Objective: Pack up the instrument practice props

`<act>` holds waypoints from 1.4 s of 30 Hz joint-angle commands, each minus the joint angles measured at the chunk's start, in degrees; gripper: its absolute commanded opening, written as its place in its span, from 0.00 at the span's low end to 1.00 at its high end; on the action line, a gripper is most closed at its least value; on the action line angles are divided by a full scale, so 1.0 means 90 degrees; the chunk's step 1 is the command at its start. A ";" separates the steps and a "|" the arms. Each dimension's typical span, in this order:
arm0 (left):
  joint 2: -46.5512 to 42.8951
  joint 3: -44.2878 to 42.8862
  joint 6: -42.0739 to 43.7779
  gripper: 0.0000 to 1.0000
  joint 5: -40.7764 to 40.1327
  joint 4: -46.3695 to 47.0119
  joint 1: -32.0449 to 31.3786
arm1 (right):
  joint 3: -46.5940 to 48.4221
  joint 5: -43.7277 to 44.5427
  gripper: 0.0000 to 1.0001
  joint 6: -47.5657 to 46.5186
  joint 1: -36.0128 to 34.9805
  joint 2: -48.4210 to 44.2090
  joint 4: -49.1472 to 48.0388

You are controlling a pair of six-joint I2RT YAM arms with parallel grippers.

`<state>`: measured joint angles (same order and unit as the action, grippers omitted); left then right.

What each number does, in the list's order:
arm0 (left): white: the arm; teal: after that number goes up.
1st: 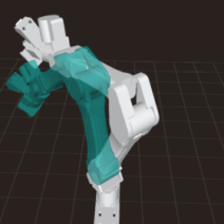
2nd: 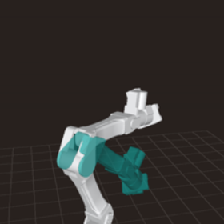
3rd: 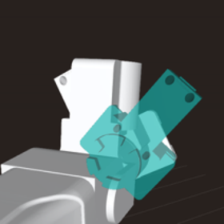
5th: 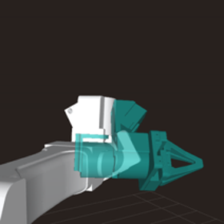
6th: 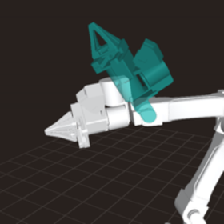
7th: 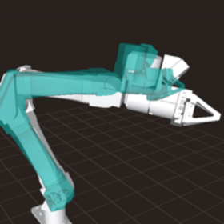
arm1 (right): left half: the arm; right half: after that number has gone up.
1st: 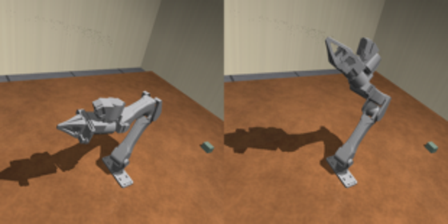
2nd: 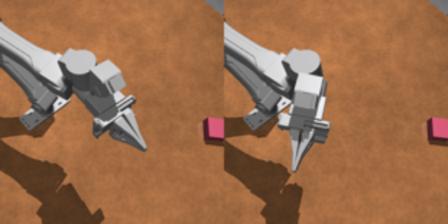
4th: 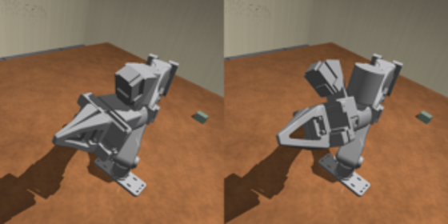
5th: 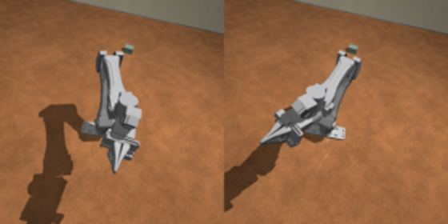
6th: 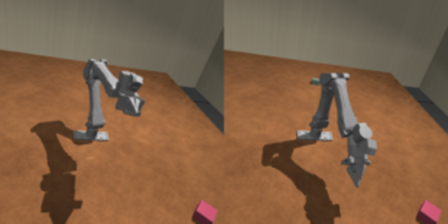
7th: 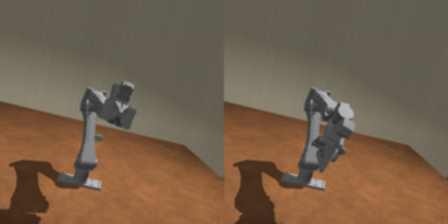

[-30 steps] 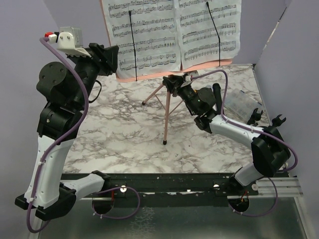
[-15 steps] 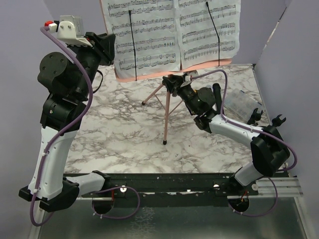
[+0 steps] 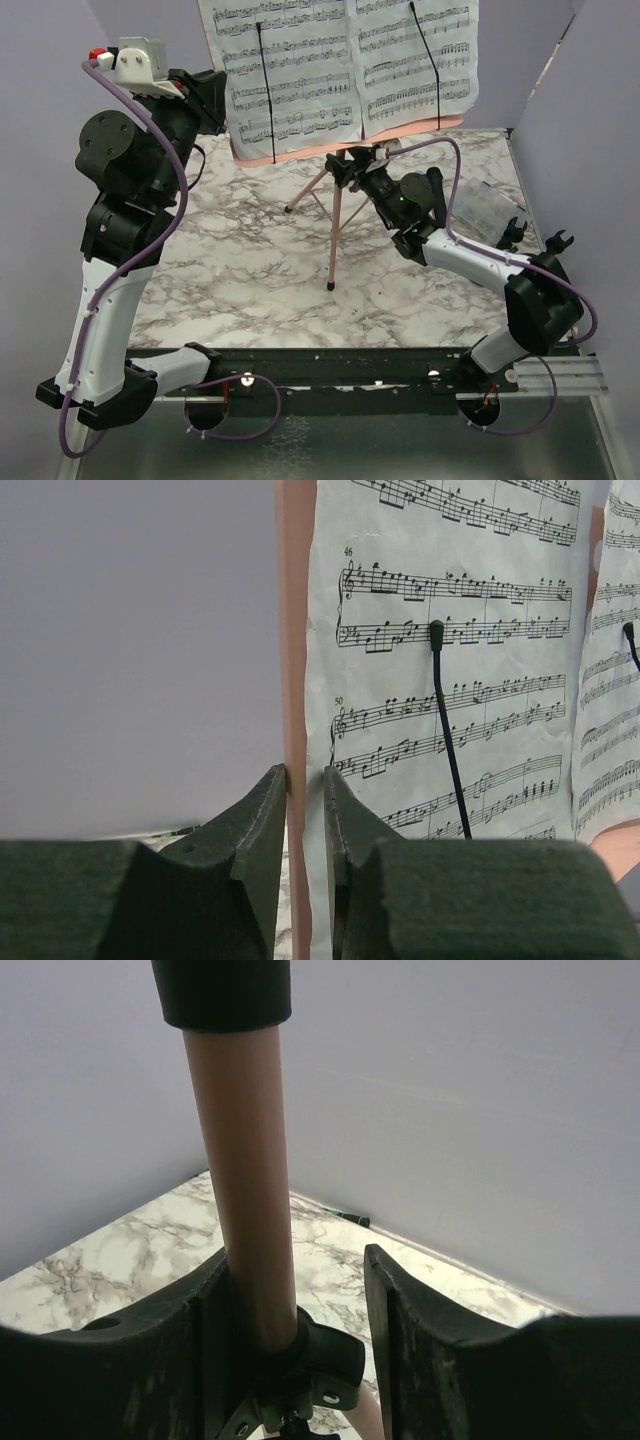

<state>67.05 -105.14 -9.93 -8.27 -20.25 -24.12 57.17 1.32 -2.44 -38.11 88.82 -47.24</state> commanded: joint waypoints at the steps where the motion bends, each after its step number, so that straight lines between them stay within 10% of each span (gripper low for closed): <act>1: -0.0102 0.0115 0.0028 0.21 0.0138 0.0247 -0.0050 | -0.0196 -0.0083 0.52 -0.0042 0.0045 0.0148 0.1363; 15: -0.0224 0.0171 0.0041 0.23 0.0096 0.0282 -0.0045 | -0.0435 -0.0420 0.88 0.0101 0.0044 -0.0397 0.1423; 25: -0.0281 0.0225 -0.0031 0.26 0.0110 0.0325 -0.0045 | -0.0867 -0.0631 0.96 0.0344 0.0045 -0.1300 0.1907; 42: -0.0348 0.0221 -0.0382 0.35 0.0466 0.0437 -0.0046 | 0.1139 -0.1991 0.97 0.0007 0.0045 -0.3861 0.7672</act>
<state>63.94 -103.31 -11.99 -6.52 -17.39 -24.12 58.70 -10.46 0.16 -37.54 55.37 1.72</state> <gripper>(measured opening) 0.345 0.970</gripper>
